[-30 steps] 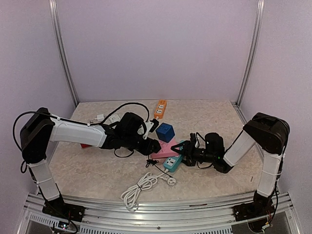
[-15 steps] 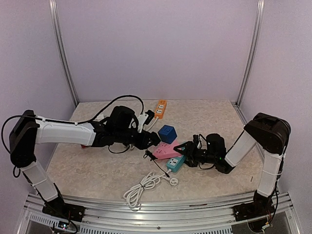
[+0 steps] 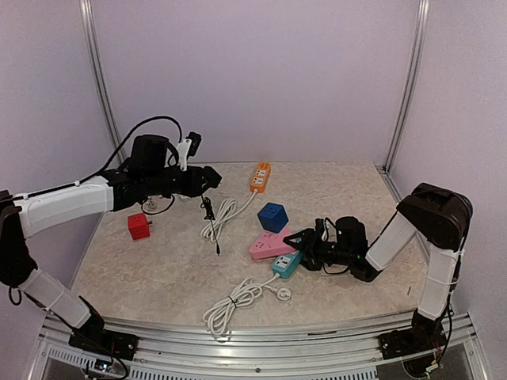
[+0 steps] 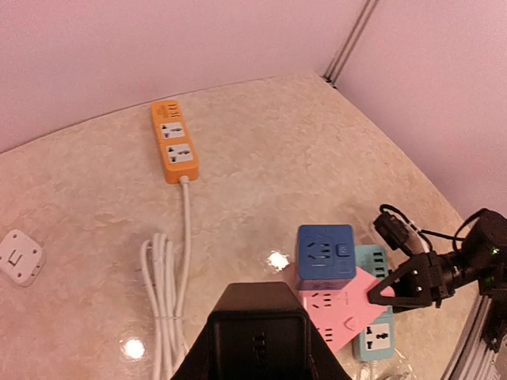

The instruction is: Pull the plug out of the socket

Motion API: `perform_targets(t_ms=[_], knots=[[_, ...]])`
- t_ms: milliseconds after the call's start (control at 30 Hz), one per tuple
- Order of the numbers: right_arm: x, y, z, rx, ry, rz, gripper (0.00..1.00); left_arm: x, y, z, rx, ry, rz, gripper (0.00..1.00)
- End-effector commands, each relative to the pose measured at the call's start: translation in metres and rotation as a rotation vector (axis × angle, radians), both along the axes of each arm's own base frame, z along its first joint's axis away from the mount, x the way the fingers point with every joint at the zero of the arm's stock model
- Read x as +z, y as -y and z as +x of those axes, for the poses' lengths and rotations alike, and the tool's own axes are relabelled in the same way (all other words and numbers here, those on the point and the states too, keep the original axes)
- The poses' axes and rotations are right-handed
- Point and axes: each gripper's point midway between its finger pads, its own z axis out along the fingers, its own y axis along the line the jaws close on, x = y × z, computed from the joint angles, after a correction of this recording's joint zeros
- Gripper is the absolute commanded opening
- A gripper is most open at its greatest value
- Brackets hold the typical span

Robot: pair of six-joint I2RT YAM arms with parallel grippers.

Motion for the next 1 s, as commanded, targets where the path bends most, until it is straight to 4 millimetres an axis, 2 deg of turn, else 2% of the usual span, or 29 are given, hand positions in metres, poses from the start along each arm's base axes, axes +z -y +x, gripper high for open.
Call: perform_targets(t_ms=[0,100,200,367,400,533,767,833,967], knots=[[-0.03,0.023,0.004,-0.054,-0.005,-0.134,0.39,-0.01,-0.066,0.031,0.203,-0.053,0.084,0.1],[-0.028,0.022,0.005,-0.05,0.003,-0.134,0.38,-0.032,-0.103,0.049,0.306,-0.106,0.109,0.1],[-0.026,0.02,0.005,-0.043,0.012,-0.136,0.36,-0.05,-0.125,0.065,0.362,-0.142,0.122,0.1],[-0.023,0.019,0.007,-0.037,0.024,-0.134,0.33,-0.082,-0.144,0.095,0.421,-0.205,0.154,0.1],[-0.024,0.018,0.007,-0.034,0.023,-0.134,0.32,-0.095,-0.148,0.1,0.441,-0.237,0.165,0.1],[-0.022,0.016,0.007,-0.024,0.027,-0.125,0.31,-0.118,-0.16,0.114,0.493,-0.295,0.199,0.11],[-0.018,0.014,0.01,-0.018,0.042,-0.126,0.3,-0.154,-0.18,0.124,0.549,-0.391,0.225,0.18],[-0.018,0.014,0.009,-0.017,0.043,-0.127,0.3,-0.169,-0.183,0.126,0.555,-0.428,0.236,0.19],[-0.018,0.013,0.009,-0.011,0.043,-0.126,0.29,-0.184,-0.182,0.126,0.54,-0.458,0.24,0.25]])
